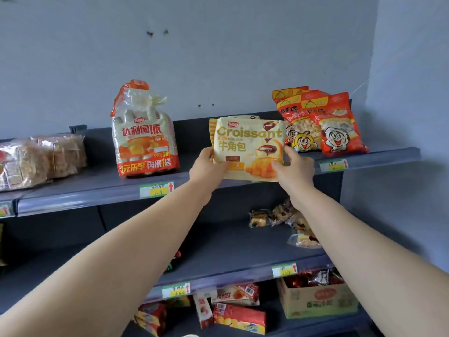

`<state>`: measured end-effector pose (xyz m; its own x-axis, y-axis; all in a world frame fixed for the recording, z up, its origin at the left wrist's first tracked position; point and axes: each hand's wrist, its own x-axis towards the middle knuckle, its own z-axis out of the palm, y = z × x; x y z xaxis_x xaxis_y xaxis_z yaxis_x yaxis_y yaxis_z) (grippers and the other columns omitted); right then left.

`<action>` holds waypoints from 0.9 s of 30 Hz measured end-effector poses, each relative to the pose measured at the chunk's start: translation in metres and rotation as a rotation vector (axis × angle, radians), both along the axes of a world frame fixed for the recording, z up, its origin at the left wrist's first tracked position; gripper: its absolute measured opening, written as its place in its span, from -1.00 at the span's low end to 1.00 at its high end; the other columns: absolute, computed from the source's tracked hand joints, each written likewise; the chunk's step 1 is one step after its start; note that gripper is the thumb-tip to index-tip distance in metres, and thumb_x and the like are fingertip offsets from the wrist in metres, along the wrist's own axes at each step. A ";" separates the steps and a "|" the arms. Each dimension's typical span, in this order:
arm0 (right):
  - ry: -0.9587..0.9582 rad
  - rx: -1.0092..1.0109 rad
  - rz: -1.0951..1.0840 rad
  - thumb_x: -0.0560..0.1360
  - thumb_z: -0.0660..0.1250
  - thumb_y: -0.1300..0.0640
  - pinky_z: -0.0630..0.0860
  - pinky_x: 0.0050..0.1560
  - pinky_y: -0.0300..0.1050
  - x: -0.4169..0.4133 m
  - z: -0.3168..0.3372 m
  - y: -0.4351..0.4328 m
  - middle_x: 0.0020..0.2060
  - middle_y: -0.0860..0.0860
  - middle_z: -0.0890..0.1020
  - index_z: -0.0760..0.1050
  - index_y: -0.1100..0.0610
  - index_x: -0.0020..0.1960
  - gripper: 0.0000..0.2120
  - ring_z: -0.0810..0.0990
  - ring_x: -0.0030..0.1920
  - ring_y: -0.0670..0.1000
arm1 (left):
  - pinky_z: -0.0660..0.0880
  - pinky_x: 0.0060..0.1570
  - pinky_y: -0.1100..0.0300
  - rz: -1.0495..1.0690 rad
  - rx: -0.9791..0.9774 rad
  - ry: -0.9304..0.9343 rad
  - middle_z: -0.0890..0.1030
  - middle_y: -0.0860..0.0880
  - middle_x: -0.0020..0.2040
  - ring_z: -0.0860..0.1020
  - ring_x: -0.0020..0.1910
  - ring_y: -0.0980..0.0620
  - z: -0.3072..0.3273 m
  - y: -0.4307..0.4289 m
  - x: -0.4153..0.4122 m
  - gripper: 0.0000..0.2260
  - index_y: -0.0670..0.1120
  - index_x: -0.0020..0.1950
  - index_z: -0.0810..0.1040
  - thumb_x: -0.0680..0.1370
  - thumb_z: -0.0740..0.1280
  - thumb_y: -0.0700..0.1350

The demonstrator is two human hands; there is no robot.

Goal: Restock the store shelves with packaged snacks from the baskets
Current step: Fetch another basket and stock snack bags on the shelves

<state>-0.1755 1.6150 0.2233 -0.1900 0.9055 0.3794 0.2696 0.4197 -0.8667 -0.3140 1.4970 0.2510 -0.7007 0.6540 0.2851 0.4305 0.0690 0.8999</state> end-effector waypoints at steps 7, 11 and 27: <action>0.105 -0.034 0.120 0.56 0.22 0.11 0.60 -0.01 -0.06 -0.039 0.006 0.071 0.22 0.03 0.46 0.31 -0.23 0.44 -0.51 0.52 0.11 0.02 | 0.43 -0.02 0.16 0.007 -0.009 0.018 0.49 0.09 0.07 0.48 0.02 0.08 0.011 0.069 -0.029 -0.55 0.00 0.47 0.32 0.60 0.34 -0.14; 0.037 -0.063 0.150 0.56 0.22 0.11 0.55 -0.17 -0.16 -0.057 0.014 0.116 0.19 0.03 0.46 0.24 -0.32 0.45 -0.46 0.54 0.03 0.00 | 0.42 -0.05 0.16 0.021 -0.023 -0.015 0.52 0.07 0.12 0.48 0.04 0.06 0.018 0.112 -0.044 -0.51 -0.01 0.46 0.32 0.57 0.38 -0.13; -0.450 0.051 0.184 0.50 0.33 -0.03 0.51 0.19 0.11 -0.105 0.021 0.211 0.27 0.11 0.27 0.01 -0.12 0.55 -0.27 0.44 0.21 0.19 | 0.51 0.02 0.09 0.206 -0.368 0.092 0.47 -0.06 0.06 0.50 0.02 -0.07 0.017 0.214 -0.098 -0.53 -0.11 0.41 0.30 0.54 0.36 -0.23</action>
<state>-0.2800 1.8263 0.2442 -0.5006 0.8238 0.2660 0.5300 0.5346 -0.6582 -0.4116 1.7115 0.2675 -0.8101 0.5725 0.1264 0.4511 0.4710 0.7581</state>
